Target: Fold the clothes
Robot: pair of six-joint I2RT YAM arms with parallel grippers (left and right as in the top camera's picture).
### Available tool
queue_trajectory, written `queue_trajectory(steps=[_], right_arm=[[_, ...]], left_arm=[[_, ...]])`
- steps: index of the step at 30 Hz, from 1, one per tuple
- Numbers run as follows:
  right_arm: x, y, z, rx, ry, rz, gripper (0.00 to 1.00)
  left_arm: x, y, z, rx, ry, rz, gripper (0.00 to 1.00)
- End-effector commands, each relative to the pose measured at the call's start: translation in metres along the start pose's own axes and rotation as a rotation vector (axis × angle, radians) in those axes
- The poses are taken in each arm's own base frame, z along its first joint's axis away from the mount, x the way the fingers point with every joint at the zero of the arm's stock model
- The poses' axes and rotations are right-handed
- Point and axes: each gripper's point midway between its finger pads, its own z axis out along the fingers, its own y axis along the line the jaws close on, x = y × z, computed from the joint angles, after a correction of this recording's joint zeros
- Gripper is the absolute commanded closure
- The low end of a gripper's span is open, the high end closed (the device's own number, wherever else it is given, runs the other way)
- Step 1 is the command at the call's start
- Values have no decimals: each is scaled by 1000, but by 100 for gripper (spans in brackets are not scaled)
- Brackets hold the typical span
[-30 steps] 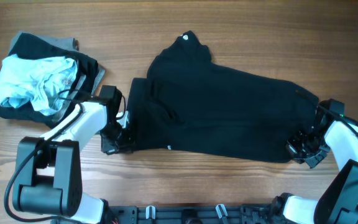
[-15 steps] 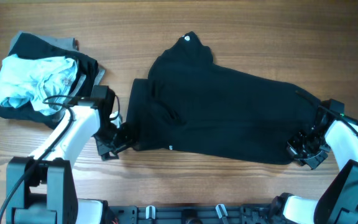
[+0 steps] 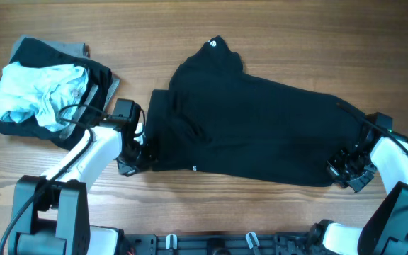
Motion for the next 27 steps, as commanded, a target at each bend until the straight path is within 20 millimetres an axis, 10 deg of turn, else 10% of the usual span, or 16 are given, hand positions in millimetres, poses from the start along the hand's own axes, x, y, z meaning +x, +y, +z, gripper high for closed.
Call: queue_trajectory(steps=[1, 8, 11, 18, 27], right_arm=[[-6, -1, -2, 5, -9, 0, 91], [2, 5, -2, -30, 30, -32, 91], [-1, 6, -2, -36, 19, -44, 91], [-3, 7, -2, -40, 9, -45, 90], [-5, 8, -2, -44, 2, -45, 90]], left_arm=[[10, 18, -10, -50, 52, -89, 96], [12, 41, -55, 4, -9, -242, 96], [-2, 19, -61, 102, -85, -177, 74], [-12, -13, -27, 92, -90, -17, 57], [-22, -6, 13, 47, -14, 12, 64]])
